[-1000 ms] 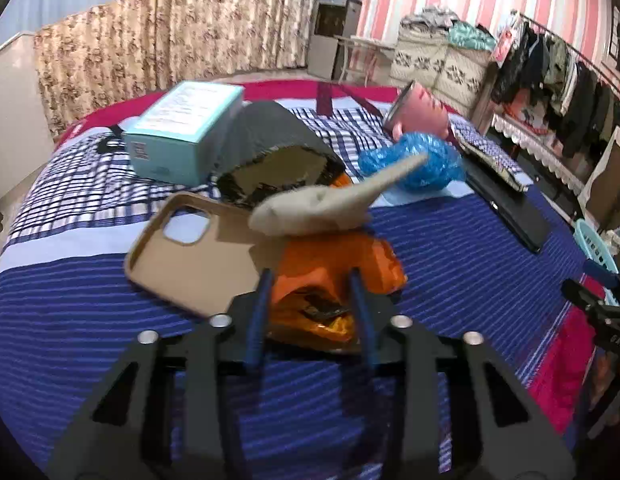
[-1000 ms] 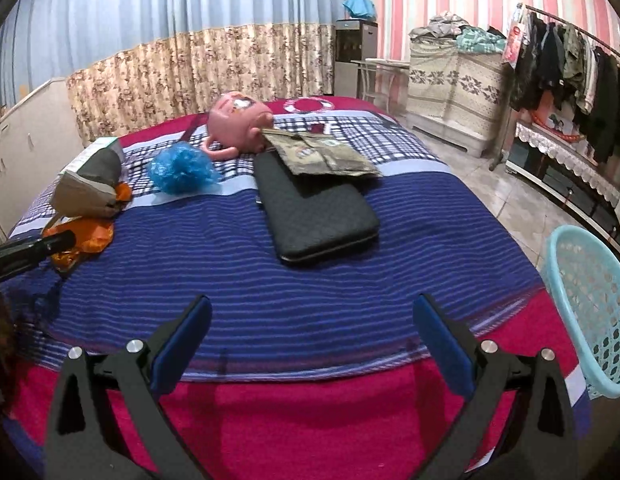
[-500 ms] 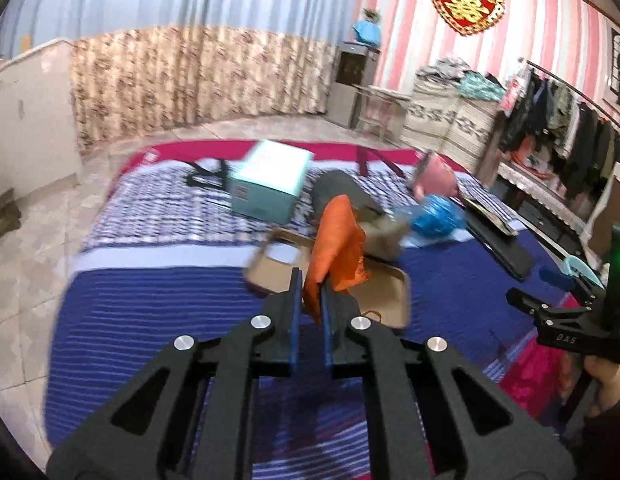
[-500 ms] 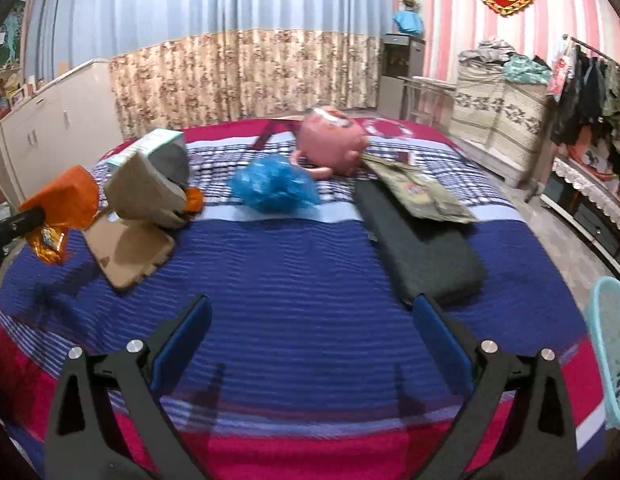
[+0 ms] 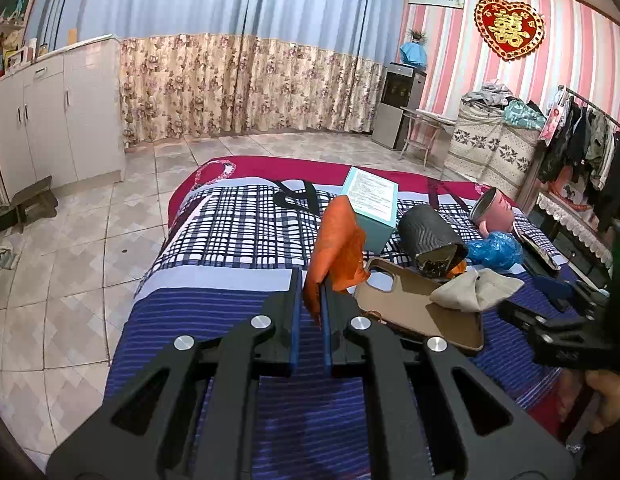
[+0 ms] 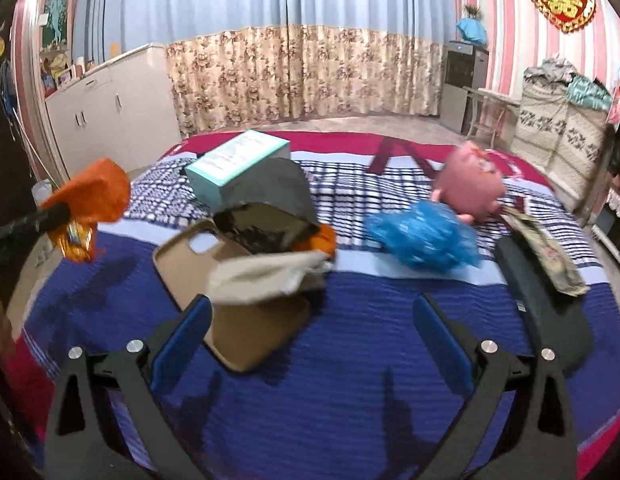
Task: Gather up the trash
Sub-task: 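Grasp the orange wrapper with the left gripper while the right gripper grasps the beige paper, then carry the wrapper and beige paper over to the basket, then open both grippers over the basket to drop the wrapper and paper, then move both tools back over the bed toward the phone case, then grasp the black cap with the left gripper while the right gripper grasps the blue plastic bag, then carry the black cap and blue bag over to the light-blue basket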
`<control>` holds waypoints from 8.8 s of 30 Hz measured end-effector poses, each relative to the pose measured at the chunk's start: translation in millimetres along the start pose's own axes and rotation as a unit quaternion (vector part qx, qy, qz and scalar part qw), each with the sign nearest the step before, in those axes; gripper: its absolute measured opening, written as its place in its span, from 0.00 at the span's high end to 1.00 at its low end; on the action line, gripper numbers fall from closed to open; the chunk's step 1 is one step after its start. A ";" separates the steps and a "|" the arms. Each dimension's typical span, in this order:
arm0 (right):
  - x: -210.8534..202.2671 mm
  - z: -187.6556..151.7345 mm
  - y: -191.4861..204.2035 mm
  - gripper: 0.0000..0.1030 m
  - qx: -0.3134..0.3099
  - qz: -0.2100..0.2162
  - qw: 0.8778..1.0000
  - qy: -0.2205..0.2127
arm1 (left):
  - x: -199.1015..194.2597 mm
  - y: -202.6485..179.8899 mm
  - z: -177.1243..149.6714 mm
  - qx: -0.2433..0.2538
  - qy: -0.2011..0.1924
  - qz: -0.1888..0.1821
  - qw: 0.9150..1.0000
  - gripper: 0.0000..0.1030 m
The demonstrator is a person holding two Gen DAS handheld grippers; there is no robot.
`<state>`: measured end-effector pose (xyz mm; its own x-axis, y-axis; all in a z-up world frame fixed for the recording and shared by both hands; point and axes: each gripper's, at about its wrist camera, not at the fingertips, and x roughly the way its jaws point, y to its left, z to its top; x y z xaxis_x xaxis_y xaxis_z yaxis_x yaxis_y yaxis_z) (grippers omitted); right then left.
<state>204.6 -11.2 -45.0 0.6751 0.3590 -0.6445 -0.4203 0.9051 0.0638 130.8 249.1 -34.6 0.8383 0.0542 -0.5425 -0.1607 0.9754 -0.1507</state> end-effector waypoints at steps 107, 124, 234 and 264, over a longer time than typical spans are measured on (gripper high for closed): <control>-199.2 -162.1 -443.5 0.95 0.297 -0.302 0.902 -0.081 | 52.4 -516.7 -61.0 0.222 0.033 -0.211 0.951 0.05; -205.4 -149.1 -426.8 0.13 0.290 -0.307 0.899 -0.112 | 43.1 -478.7 -46.5 0.200 0.012 -0.190 0.961 0.05; -40.3 -1.4 -196.5 0.04 0.054 -0.135 0.989 -0.035 | 121.2 -145.6 40.0 0.036 0.064 -0.017 0.997 0.06; 9.1 30.0 -127.4 0.72 -0.033 -0.008 0.999 -0.025 | 60.6 -112.6 39.8 0.015 0.026 0.017 0.999 0.30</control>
<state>282.4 -116.4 -36.1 0.7114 0.3569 -0.6054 -0.4473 0.8944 0.0016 220.4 151.1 -17.7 0.8043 0.0770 -0.5892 -0.1721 0.9792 -0.1070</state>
